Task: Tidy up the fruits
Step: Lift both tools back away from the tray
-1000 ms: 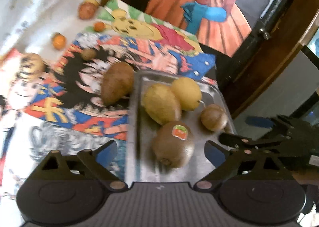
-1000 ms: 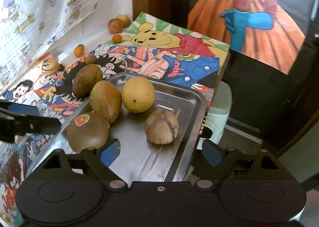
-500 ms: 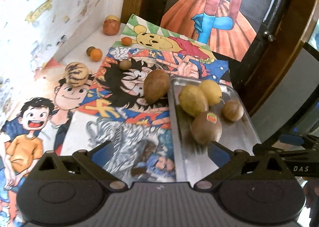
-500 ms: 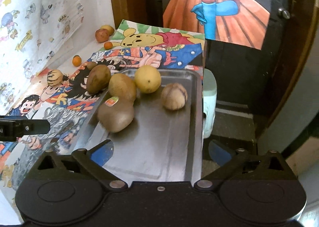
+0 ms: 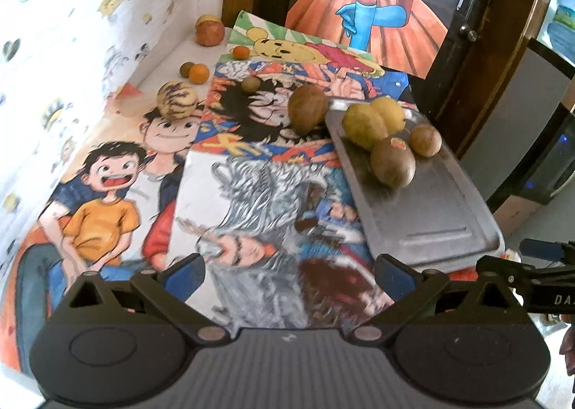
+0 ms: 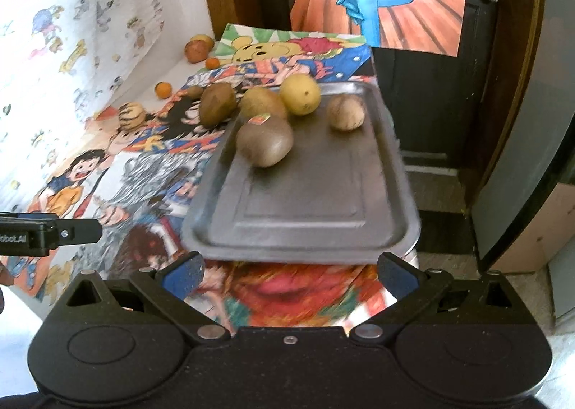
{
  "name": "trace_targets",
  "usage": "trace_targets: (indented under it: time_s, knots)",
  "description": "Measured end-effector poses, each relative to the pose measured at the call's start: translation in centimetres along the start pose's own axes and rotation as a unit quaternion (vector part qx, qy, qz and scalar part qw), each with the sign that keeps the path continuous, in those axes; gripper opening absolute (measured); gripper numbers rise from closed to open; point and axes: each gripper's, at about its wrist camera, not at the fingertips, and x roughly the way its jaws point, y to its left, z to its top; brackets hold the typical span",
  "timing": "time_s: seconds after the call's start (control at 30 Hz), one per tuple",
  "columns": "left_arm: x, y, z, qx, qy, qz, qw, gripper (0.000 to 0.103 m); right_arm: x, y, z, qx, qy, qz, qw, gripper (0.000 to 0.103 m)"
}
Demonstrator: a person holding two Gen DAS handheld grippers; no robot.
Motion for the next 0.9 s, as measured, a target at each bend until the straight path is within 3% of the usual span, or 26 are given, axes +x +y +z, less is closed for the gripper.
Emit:
trace_targets:
  time_s: [0.43,0.9]
  knots:
    - [-1.7,3.2,-3.0,-0.016,0.017,0.029,0.9993,0.102,0.1,5.3,-2.0,-0.013,0.035,0.058,0.998,0.102]
    - [-3.5,6.6,-3.3,-0.078,0.014,0.074,0.9941,0.102,2.3,8.5,1.6,-0.077,0.047,0.115,0.989,0.102]
